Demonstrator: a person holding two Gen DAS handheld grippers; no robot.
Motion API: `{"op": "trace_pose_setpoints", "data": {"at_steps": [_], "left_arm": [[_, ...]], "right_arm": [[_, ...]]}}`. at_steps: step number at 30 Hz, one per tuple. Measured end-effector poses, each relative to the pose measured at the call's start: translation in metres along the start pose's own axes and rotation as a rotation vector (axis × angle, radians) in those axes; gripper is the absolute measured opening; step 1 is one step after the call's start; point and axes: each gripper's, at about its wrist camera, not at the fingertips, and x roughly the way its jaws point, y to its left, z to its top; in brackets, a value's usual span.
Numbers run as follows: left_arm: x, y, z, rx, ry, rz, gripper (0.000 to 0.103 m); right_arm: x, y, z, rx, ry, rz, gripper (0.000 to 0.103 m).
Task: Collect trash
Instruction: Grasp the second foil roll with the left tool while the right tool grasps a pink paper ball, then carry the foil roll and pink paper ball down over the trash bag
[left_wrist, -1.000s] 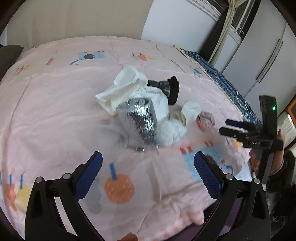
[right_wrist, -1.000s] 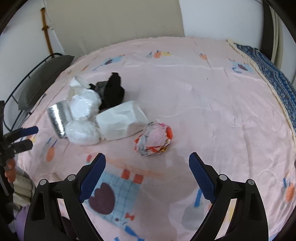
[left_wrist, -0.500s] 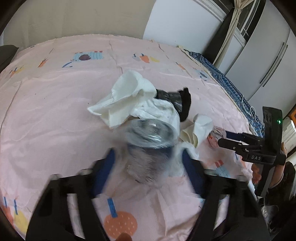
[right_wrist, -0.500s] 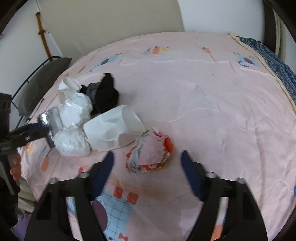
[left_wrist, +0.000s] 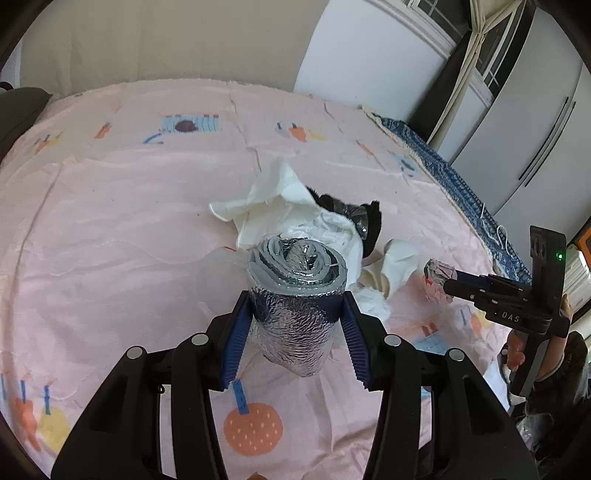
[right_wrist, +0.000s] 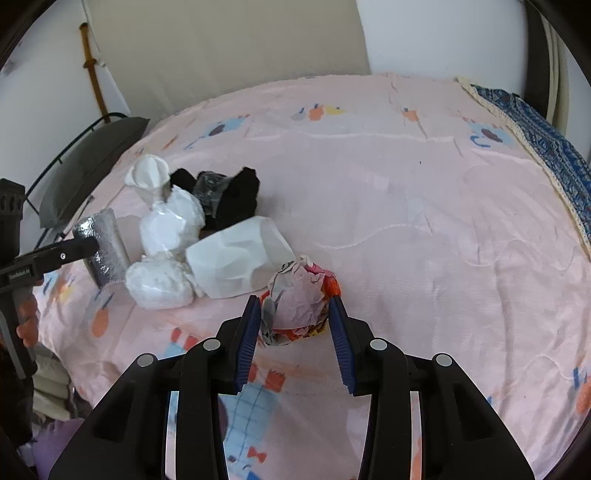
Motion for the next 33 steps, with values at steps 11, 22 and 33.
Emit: {"op": "trace_pose_setpoints", "data": {"at_steps": [11, 22, 33], "left_arm": [[-0.060, -0.005, 0.000, 0.031, -0.078, 0.032, 0.049], [-0.121, 0.008, -0.007, 0.040, -0.151, 0.072, 0.049], [-0.186, 0.038, -0.028, 0.041, -0.212, 0.145, 0.049]], "right_arm": [[-0.049, 0.028, 0.007, -0.044, -0.067, 0.006, 0.036], [-0.093, 0.086, 0.025, -0.123, -0.150, 0.035, 0.036], [-0.120, 0.173, 0.042, -0.227, -0.208, 0.094, 0.036]]}}
